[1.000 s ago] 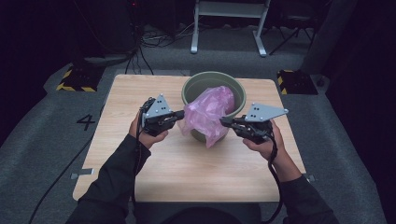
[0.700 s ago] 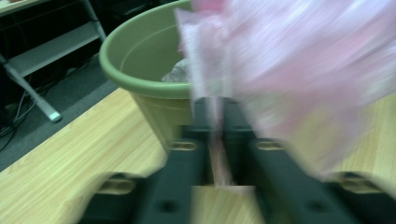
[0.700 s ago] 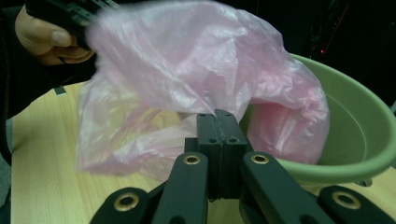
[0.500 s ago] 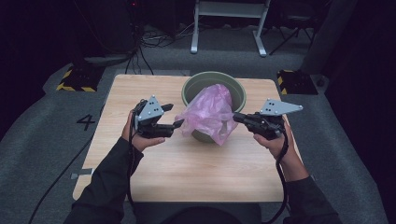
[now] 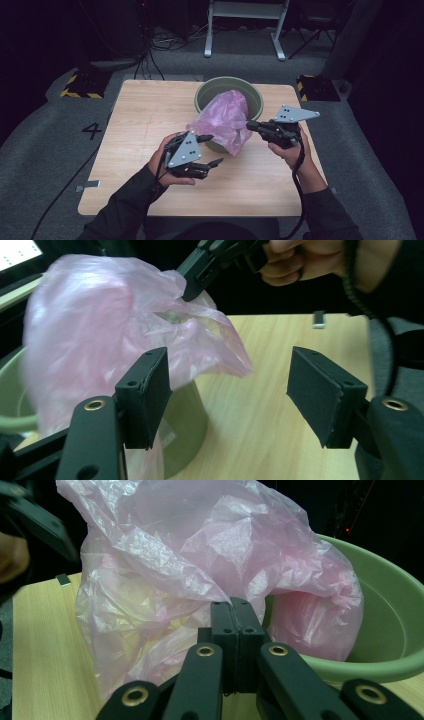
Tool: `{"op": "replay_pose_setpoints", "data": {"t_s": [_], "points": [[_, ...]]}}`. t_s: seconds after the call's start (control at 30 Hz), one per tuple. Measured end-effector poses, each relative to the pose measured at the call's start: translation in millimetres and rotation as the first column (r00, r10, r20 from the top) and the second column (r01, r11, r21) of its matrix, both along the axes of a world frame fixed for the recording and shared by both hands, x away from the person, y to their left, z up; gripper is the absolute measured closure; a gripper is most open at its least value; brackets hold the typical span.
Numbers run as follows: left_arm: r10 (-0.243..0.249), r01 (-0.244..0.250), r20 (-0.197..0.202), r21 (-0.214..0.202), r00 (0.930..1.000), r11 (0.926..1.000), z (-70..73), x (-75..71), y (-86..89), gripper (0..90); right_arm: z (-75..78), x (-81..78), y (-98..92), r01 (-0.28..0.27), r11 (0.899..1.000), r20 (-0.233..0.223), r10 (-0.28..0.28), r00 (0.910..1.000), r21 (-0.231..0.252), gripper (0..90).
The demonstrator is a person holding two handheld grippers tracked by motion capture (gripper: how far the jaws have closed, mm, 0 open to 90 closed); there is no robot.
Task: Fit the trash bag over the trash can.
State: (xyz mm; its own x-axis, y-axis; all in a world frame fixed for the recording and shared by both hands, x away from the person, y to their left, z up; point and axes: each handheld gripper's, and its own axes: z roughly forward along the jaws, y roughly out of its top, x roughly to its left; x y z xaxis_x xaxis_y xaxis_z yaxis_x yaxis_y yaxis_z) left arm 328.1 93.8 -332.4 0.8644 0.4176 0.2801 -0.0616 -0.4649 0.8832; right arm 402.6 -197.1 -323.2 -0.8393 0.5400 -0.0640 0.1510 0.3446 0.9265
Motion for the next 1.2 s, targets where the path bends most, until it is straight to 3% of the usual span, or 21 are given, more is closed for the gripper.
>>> {"op": "replay_pose_setpoints", "data": {"t_s": [0.07,0.13,0.27,0.33,0.4,0.53,0.6,0.63,0.73,0.83,0.93,0.97,1.03,1.1,1.13,1.17,1.2], "points": [[0.010,-0.010,-0.002,0.001,0.9999,1.0000,-1.1,2.3,-3.7,30.8,-0.1,0.2,0.4,-0.001,1.000,0.000,0.001,1.0000,0.000,90.0],[0.037,-0.037,0.000,0.020,0.9993,0.9991,-4.1,15.5,-13.1,30.5,-0.2,0.3,0.2,-0.007,1.000,-0.001,0.007,1.0000,0.000,90.0],[0.089,-0.088,-0.007,0.048,0.9960,0.9950,-6.3,32.5,-14.9,31.2,0.2,-0.3,-1.8,-0.015,1.000,-0.007,0.015,0.9999,0.006,90.0],[0.107,-0.107,-0.001,0.062,0.9942,0.9923,-6.8,35.6,-15.1,35.1,0.2,-0.4,-2.6,-0.021,1.000,-0.007,0.021,0.9997,0.010,90.0],[0.140,-0.140,-0.001,0.079,0.9901,0.9870,-8.6,42.0,-14.0,46.5,0.2,-1.4,-3.7,-0.026,1.000,-0.010,0.027,0.9996,0.016,90.0],[0.139,-0.139,0.006,0.100,0.9902,0.9852,-10.5,46.6,-11.1,78.2,0.1,-1.7,-4.8,-0.022,0.999,-0.014,0.023,0.9996,0.024,90.0],[0.141,-0.142,0.017,0.106,0.9899,0.9842,-11.8,48.3,-8.7,87.0,0.3,-0.7,-7.0,-0.005,1.000,-0.017,0.005,0.9998,0.031,90.0],[0.118,-0.117,-0.002,0.113,0.9931,0.9867,-14.5,49.0,-5.9,88.9,0.4,0.2,-8.8,0.008,0.999,-0.016,-0.007,0.9998,0.035,90.0],[0.088,-0.086,-0.010,0.140,0.9960,0.9864,-18.9,46.7,-5.2,89.8,0.1,4.5,-14.8,0.051,0.997,-0.031,-0.049,0.9983,0.063,90.0],[0.070,-0.067,-0.015,0.143,0.9975,0.9875,-22.2,43.3,-5.4,89.9,-0.5,9.8,-20.9,0.090,0.991,-0.062,-0.085,0.9945,0.096,90.0],[0.067,-0.064,-0.015,0.150,0.9976,0.9866,-24.4,41.5,-6.5,89.9,-1.7,12.3,-21.5,0.101,0.990,-0.075,-0.094,0.9927,0.097,90.0],[0.095,-0.094,0.000,0.135,0.9955,0.9864,-26.2,40.7,-7.1,89.6,-3.0,12.5,-20.6,0.112,0.989,-0.069,-0.105,0.9920,0.094,87.1],[0.094,-0.092,-0.005,0.123,0.9956,0.9881,-26.8,41.0,-6.3,89.4,-3.1,11.7,-20.4,0.120,0.989,-0.062,-0.115,0.9915,0.090,84.8],[0.090,-0.089,-0.005,0.105,0.9959,0.9905,-26.7,41.1,-5.8,89.2,-2.0,4.7,-15.3,0.071,0.997,0.002,-0.071,0.9975,0.023,69.3],[0.090,-0.089,-0.005,0.105,0.9959,0.9905,-26.7,41.1,-5.8,89.2,-2.0,4.7,-15.3,0.071,0.997,0.002,-0.071,0.9975,0.023,69.3],[0.078,-0.077,-0.008,0.104,0.9969,0.9916,-25.7,40.7,-7.1,89.3,0.5,-3.4,-7.2,0.033,0.999,0.057,-0.031,0.9979,-0.030,51.0],[0.077,-0.076,-0.004,0.108,0.9970,0.9913,-24.9,40.2,-8.4,89.2,1.9,-6.5,-4.0,0.022,0.999,0.076,-0.018,0.9970,-0.050,45.0]]}}
